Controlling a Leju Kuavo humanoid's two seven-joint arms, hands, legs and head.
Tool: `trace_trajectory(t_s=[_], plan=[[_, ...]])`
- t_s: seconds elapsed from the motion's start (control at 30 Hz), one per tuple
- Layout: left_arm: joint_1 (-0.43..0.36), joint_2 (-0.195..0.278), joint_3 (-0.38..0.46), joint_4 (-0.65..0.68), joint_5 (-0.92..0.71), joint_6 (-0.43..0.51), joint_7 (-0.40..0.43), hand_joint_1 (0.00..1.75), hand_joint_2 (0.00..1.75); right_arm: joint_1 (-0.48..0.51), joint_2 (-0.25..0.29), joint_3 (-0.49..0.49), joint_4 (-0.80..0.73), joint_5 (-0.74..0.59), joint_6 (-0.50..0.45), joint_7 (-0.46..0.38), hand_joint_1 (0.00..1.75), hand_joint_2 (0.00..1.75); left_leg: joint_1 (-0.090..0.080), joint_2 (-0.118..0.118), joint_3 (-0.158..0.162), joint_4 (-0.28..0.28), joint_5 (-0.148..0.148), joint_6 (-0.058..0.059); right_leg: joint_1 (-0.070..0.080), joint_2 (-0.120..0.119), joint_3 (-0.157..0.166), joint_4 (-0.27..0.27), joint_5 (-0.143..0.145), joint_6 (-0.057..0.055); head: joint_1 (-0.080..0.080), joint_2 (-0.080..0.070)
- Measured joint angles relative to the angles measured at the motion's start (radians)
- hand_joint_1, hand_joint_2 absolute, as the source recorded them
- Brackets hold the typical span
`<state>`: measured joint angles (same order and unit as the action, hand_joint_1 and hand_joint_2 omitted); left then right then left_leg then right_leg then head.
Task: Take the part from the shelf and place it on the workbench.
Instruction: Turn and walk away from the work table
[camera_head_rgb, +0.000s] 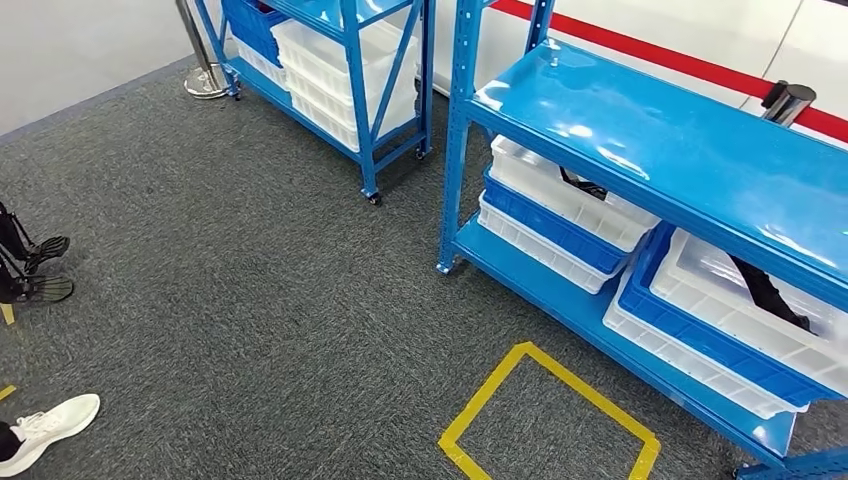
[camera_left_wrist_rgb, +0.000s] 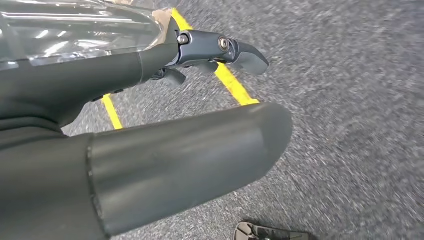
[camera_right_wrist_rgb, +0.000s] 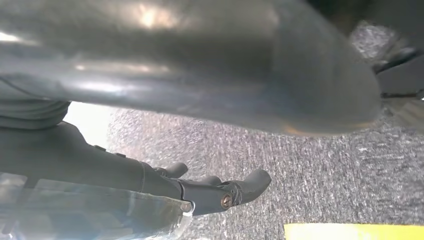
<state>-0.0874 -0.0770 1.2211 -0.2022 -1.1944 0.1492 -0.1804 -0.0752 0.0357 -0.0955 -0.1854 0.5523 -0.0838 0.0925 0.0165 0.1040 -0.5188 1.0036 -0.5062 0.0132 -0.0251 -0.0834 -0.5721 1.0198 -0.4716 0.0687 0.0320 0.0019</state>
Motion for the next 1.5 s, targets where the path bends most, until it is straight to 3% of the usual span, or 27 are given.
trace_trajectory(t_s=[0.03,0.1,0.13,0.2,0.23,0.3,0.37,0.4,0.47,0.53,0.6,0.67,0.73,0.8,0.83,0.87,0.93,0.97,1.03,1.1,1.13,1.2,1.27,1.33,1.4,1.43,1.5], plan=[[-0.001,0.001,0.0,0.0,0.0,0.0,0.0,0.0,0.0,-0.002,0.0,0.0,0.0,0.001,0.0,0.001,0.0,0.0,-0.002,0.011,0.007,-0.001,-0.005,-0.007,0.003,-0.005,0.003,-0.008,0.002,-0.009,-0.001,0.0],[-0.005,0.0,0.0,0.0,-0.001,0.001,0.0,0.0,0.0,-0.002,-0.001,0.0,0.0,0.001,0.0,0.002,0.0,0.0,0.003,0.026,0.02,-0.004,-0.012,-0.021,0.001,0.023,0.003,-0.01,0.004,-0.027,-0.004,0.0],[-0.007,-0.001,0.0,0.0,-0.002,0.0,-0.001,0.0,0.0,-0.002,-0.002,0.0,0.0,0.0,0.0,0.003,0.0,0.0,0.007,0.01,0.02,0.006,-0.024,-0.027,-0.002,0.036,0.004,-0.011,0.006,-0.035,-0.005,0.0],[-0.009,-0.001,0.0,0.0,-0.009,-0.001,-0.005,0.0,0.0,-0.002,-0.002,-0.001,0.0,-0.004,0.0,0.005,0.0,0.0,0.013,-0.052,-0.008,0.08,-0.076,-0.034,-0.008,0.061,0.011,-0.014,0.011,-0.051,-0.007,0.0],[-0.007,-0.001,-0.001,0.0,-0.013,-0.002,-0.007,0.0,0.0,-0.001,-0.002,-0.002,0.0,-0.007,0.0,0.006,0.0,0.0,0.013,-0.082,-0.039,0.147,-0.114,-0.033,-0.005,0.073,0.01,-0.013,0.011,-0.055,-0.008,0.0],[-0.003,0.001,-0.001,0.0,-0.018,-0.004,-0.01,0.0,0.0,0.0,-0.001,-0.004,0.0,-0.011,0.0,0.006,0.0,0.0,0.012,-0.104,-0.107,0.275,-0.163,-0.031,0.002,0.104,0.01,-0.013,0.011,-0.059,-0.008,0.0],[-0.002,0.002,-0.004,0.0,-0.019,-0.006,-0.011,0.0,0.0,0.003,-0.001,-0.005,0.0,-0.013,0.0,0.006,0.0,0.0,0.012,-0.108,-0.123,0.277,-0.129,-0.025,0.005,0.135,0.013,-0.012,0.011,-0.059,-0.008,0.0],[-0.002,0.003,-0.005,0.0,-0.019,-0.006,-0.011,0.0,0.0,0.004,-0.002,-0.005,0.0,-0.012,0.0,0.005,0.0,0.0,0.012,-0.115,-0.104,0.221,-0.087,-0.021,0.006,0.149,0.016,-0.012,0.011,-0.059,-0.008,0.0],[-0.002,0.004,-0.006,0.0,-0.019,-0.005,-0.011,0.0,0.0,0.002,0.0,-0.005,0.0,-0.008,0.0,0.005,0.0,0.0,0.013,-0.156,-0.055,0.087,-0.013,-0.012,0.008,0.177,0.016,-0.01,0.01,-0.056,-0.008,0.0],[-0.002,0.007,-0.007,0.0,-0.019,-0.004,-0.011,0.0,0.0,-0.001,0.002,-0.005,0.0,-0.004,0.0,0.004,0.0,0.0,0.009,-0.18,-0.033,0.023,0.012,-0.005,0.011,0.199,0.009,-0.009,0.01,-0.049,-0.007,0.0],[-0.005,0.006,-0.007,0.0,-0.018,-0.003,-0.011,0.0,0.0,0.001,0.0,-0.005,0.0,-0.003,0.0,0.004,0.0,0.0,0.004,-0.159,-0.03,0.015,0.016,0.005,0.012,0.215,-0.001,-0.011,0.013,-0.035,-0.007,0.0],[-0.008,0.004,-0.008,0.001,-0.015,-0.002,-0.011,0.0,0.0,0.003,-0.001,-0.005,0.0,0.0,0.0,0.004,0.0,0.0,0.003,-0.136,-0.024,0.001,0.025,0.022,0.012,0.182,-0.019,0.018,-0.004,-0.029,-0.005,0.0],[-0.006,0.003,-0.008,0.001,-0.011,0.0,-0.011,0.0,0.0,-0.001,0.0,-0.004,0.0,0.003,0.0,0.004,0.0,0.0,0.002,-0.108,-0.021,-0.006,0.029,0.032,0.013,0.122,-0.071,0.121,-0.056,-0.035,-0.001,0.0],[-0.003,0.002,-0.008,0.001,-0.008,0.0,-0.011,0.0,0.0,-0.005,0.0,-0.004,0.0,0.004,0.0,0.005,0.0,0.0,0.0,-0.078,-0.022,-0.006,0.028,0.034,0.01,0.099,-0.133,0.244,-0.104,-0.033,0.001,0.0],[-0.002,0.002,-0.008,0.001,-0.007,0.0,-0.011,0.0,0.0,-0.004,-0.001,-0.004,0.0,0.004,0.0,0.006,0.0,0.0,0.0,-0.064,-0.022,-0.006,0.027,0.034,0.009,0.096,-0.145,0.269,-0.109,-0.026,0.001,0.0],[-0.002,0.001,-0.008,0.001,-0.006,0.0,-0.011,0.0,0.0,-0.003,-0.001,-0.004,0.0,0.005,0.0,0.007,0.0,0.0,0.001,-0.052,-0.021,-0.005,0.025,0.032,0.007,0.091,-0.134,0.253,-0.098,-0.016,0.001,0.0],[-0.003,-0.001,-0.008,0.001,-0.004,0.0,-0.011,0.0,0.0,-0.001,-0.003,-0.004,0.0,0.006,0.0,0.009,0.0,0.0,0.001,-0.03,-0.015,-0.004,0.02,0.024,0.002,0.058,-0.059,0.119,-0.049,0.003,0.001,0.0],[-0.002,-0.002,-0.008,0.001,-0.004,0.0,-0.011,0.0,0.0,-0.002,-0.003,-0.004,0.0,0.006,0.0,0.009,0.0,0.0,-0.001,-0.019,-0.011,-0.003,0.016,0.018,0.003,0.029,-0.023,0.053,-0.025,0.006,0.002,0.0],[-0.003,0.0,-0.008,0.001,-0.004,0.0,-0.012,0.0,0.0,-0.006,-0.001,-0.005,0.0,0.006,0.0,0.009,0.0,0.0,-0.006,0.002,0.001,-0.002,0.006,0.004,0.006,-0.006,0.012,-0.014,-0.001,-0.007,0.001,0.0],[-0.005,0.0,-0.008,0.001,-0.007,-0.001,-0.014,0.0,0.0,-0.006,-0.001,-0.005,0.0,0.002,-0.001,0.009,0.0,0.0,-0.005,0.022,0.012,-0.005,-0.002,-0.009,0.008,0.015,0.009,-0.013,0.002,-0.027,-0.001,0.0],[-0.007,0.0,-0.009,0.001,-0.009,-0.002,-0.016,0.0,0.0,-0.005,-0.001,-0.006,0.0,-0.001,-0.002,0.009,0.0,0.0,-0.002,0.015,0.016,-0.002,-0.008,-0.016,0.005,0.027,0.01,-0.015,0.003,-0.035,-0.002,0.0],[-0.009,0.0,-0.009,0.001,-0.016,-0.007,-0.019,0.0,0.0,-0.003,-0.002,-0.01,0.0,-0.006,-0.005,0.008,0.0,0.0,0.005,-0.041,-0.002,0.051,-0.051,-0.026,-0.003,0.052,0.015,-0.017,0.009,-0.051,-0.004,0.0],[-0.006,0.002,-0.01,0.001,-0.021,-0.01,-0.02,0.0,0.0,0.0,-0.001,-0.015,0.0,-0.01,-0.008,0.007,0.0,0.0,0.007,-0.096,-0.06,0.179,-0.124,-0.029,-0.001,0.078,0.013,-0.016,0.013,-0.061,-0.005,0.0],[-0.002,0.003,-0.011,0.001,-0.021,-0.012,-0.019,0.0,0.0,0.004,0.0,-0.019,0.001,-0.013,-0.009,0.006,0.0,0.0,0.006,-0.106,-0.114,0.279,-0.154,-0.027,0.003,0.108,0.012,-0.016,0.013,-0.063,-0.005,0.0],[-0.001,0.004,-0.011,0.001,-0.021,-0.012,-0.019,0.0,0.0,0.009,0.0,-0.023,0.001,-0.014,-0.01,0.005,0.0,0.0,0.007,-0.11,-0.107,0.239,-0.101,-0.022,0.005,0.138,0.015,-0.014,0.013,-0.062,-0.005,0.0],[-0.001,0.004,-0.011,0.001,-0.021,-0.012,-0.019,0.0,0.0,0.01,0.0,-0.024,0.001,-0.014,-0.01,0.005,0.0,0.0,0.007,-0.124,-0.08,0.17,-0.057,-0.018,0.005,0.153,0.016,-0.013,0.013,-0.062,-0.005,0.0],[-0.001,0.006,-0.011,0.001,-0.022,-0.012,-0.02,0.0,0.0,0.01,0.001,-0.025,0.001,-0.014,-0.01,0.004,0.0,0.0,0.008,-0.16,-0.032,0.051,0.0,-0.012,0.009,0.178,0.015,-0.01,0.013,-0.058,-0.005,0.0]])
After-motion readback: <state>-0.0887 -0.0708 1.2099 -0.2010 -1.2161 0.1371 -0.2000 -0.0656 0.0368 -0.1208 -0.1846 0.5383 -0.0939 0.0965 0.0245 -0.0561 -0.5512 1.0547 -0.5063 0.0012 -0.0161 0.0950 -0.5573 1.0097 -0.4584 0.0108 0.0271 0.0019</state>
